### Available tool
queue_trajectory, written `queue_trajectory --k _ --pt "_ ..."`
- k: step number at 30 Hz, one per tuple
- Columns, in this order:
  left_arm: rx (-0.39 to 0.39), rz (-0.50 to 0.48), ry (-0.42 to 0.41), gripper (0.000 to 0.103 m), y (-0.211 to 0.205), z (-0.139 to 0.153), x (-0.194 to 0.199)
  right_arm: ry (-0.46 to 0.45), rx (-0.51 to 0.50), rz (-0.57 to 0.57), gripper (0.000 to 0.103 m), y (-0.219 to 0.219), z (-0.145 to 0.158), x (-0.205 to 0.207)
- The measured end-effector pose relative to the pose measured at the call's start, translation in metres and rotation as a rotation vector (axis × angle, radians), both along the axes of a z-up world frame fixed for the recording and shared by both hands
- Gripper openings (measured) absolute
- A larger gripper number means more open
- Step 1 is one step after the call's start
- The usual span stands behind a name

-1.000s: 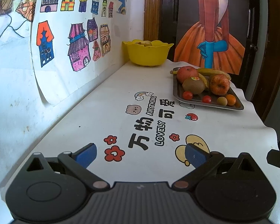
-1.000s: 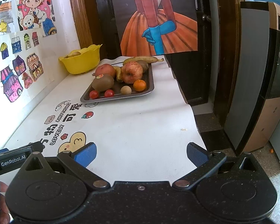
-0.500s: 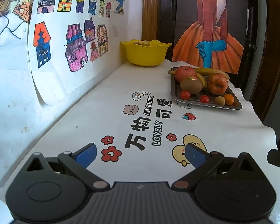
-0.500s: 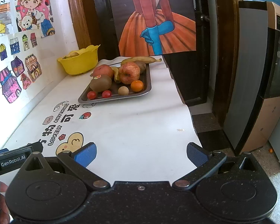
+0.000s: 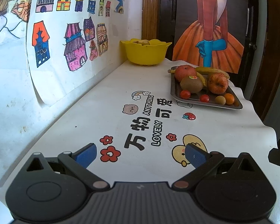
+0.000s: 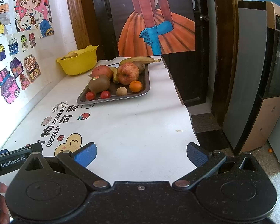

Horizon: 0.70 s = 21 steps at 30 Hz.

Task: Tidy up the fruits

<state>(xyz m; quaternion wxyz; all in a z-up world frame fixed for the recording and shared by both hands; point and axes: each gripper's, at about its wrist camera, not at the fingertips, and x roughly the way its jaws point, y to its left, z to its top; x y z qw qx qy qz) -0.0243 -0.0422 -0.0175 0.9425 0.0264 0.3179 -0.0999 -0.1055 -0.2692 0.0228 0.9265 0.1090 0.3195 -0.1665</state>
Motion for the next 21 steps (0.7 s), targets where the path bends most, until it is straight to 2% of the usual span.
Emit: queue_trajectory --k 21 --pt "0.001 -0.004 0.009 0.102 -0.0021 -0.0049 0.0058 0.012 0.003 -0.009 0.102 0.0017 -0.0040 0.0058"
